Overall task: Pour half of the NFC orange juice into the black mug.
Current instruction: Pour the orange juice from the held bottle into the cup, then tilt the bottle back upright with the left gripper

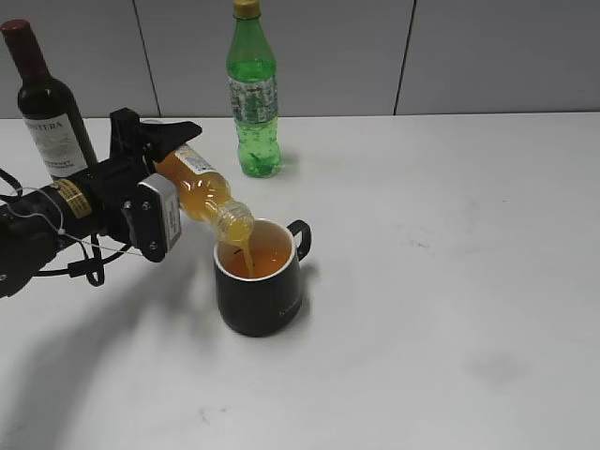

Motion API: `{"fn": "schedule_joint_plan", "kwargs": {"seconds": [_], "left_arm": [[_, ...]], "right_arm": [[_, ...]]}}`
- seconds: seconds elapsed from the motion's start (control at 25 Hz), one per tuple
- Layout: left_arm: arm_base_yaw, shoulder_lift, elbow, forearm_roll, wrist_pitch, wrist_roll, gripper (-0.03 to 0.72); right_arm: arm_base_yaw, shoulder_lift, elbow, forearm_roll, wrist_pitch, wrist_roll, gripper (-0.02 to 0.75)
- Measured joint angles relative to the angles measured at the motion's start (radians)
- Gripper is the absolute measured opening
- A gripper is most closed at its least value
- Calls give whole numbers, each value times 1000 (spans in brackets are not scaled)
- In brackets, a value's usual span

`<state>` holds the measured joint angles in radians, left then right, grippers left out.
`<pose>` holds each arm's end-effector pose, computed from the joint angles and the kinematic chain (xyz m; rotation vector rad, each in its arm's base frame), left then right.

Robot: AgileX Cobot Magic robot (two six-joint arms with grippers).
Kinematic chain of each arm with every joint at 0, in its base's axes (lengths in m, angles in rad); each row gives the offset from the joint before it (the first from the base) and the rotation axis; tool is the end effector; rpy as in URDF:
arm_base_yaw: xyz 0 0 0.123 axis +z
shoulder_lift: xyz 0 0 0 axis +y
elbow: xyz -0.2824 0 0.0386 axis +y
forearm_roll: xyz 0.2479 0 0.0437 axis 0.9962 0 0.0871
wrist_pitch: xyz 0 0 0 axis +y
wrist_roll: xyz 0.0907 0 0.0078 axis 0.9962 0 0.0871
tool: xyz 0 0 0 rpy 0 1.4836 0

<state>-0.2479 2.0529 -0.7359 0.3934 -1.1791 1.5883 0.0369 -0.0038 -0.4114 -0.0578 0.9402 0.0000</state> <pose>0.3358 -0.1182 0.1194 1.5741 0.6779 0.8357 0.0092 -0.0039 0.2619 -0.0414 2.0072 -0.0451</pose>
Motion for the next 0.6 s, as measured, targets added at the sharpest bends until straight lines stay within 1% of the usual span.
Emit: {"fn": "schedule_joint_plan", "kwargs": {"seconds": [0.16, 0.6], "left_arm": [[0, 0, -2, -1, -1, 28, 473], [0, 0, -2, -1, -7, 32, 473]], "right_arm": [[0, 0, 0, 0, 0, 0, 588], [0, 0, 0, 0, 0, 0, 588]]}}
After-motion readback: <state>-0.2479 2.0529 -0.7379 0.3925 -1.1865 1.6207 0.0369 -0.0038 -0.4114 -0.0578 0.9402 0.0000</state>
